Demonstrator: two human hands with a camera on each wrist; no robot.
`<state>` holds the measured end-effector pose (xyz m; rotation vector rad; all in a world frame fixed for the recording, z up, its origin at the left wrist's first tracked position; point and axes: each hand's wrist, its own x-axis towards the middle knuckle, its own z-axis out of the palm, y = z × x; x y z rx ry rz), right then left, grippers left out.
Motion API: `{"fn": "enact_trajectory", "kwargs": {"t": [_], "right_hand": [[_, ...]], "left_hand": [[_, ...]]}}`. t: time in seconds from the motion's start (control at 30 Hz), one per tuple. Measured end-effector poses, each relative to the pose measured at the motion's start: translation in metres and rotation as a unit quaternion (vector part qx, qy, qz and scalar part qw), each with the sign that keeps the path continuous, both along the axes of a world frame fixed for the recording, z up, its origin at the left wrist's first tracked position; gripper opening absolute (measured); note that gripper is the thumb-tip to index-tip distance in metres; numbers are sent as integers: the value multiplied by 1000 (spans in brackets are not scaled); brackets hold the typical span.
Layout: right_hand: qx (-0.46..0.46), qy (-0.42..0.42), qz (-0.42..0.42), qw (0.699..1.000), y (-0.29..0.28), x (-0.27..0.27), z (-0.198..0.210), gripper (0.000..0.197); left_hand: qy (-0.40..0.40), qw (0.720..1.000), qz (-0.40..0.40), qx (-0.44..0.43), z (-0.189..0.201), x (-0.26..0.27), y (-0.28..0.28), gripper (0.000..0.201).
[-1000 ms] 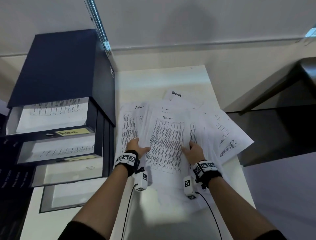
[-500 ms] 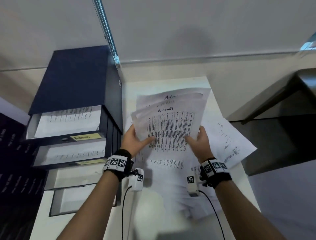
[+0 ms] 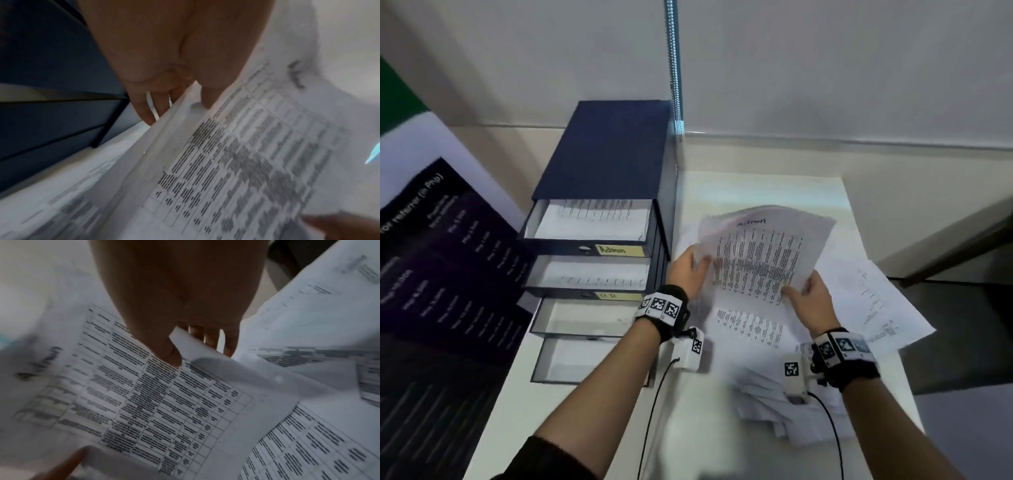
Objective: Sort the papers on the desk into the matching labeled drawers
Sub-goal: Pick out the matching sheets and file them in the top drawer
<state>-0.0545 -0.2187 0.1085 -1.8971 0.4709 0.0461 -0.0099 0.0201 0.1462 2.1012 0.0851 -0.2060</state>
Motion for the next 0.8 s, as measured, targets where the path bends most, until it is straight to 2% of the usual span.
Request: {"fn": "enact_trajectory", "kwargs": {"t": [0.07, 0.13, 0.23, 0.3, 0.37, 0.43, 0.53, 0.63, 0.7, 0.8], "right_hand": [[-22, -28, 19, 999, 9, 2, 15, 33], [-41, -76, 34, 996, 22, 5, 40, 33], [16, -130, 94, 987, 48, 8, 83, 61], [40, -144, 168, 974, 69, 10, 109, 72], [19, -130, 256, 958, 97, 13, 125, 62], [57, -75, 295, 951, 128, 17, 127, 47], [182, 42, 280, 942, 181, 16, 121, 39], [232, 113, 262, 930, 225, 15, 121, 36], [265, 126, 228, 928, 243, 20, 124, 34], [265, 105, 175, 943, 260, 39, 130, 34]], "left_hand": [[-15, 1000, 15, 2, 2, -4, 12, 37], [-49, 997, 53, -24, 15, -9, 26, 43], [-105, 980, 131, -111, 49, -11, 63, 33], [-116, 973, 156, -126, 69, -11, 101, 39], [-99, 978, 160, -95, 82, -12, 145, 51], [-63, 979, 178, -81, 89, -18, 187, 60], [-30, 970, 218, -102, 95, -36, 241, 56], [6, 965, 235, -115, 97, -57, 283, 49], [32, 962, 227, -148, 96, -68, 303, 52], [62, 959, 193, -198, 97, -77, 318, 57]]}}
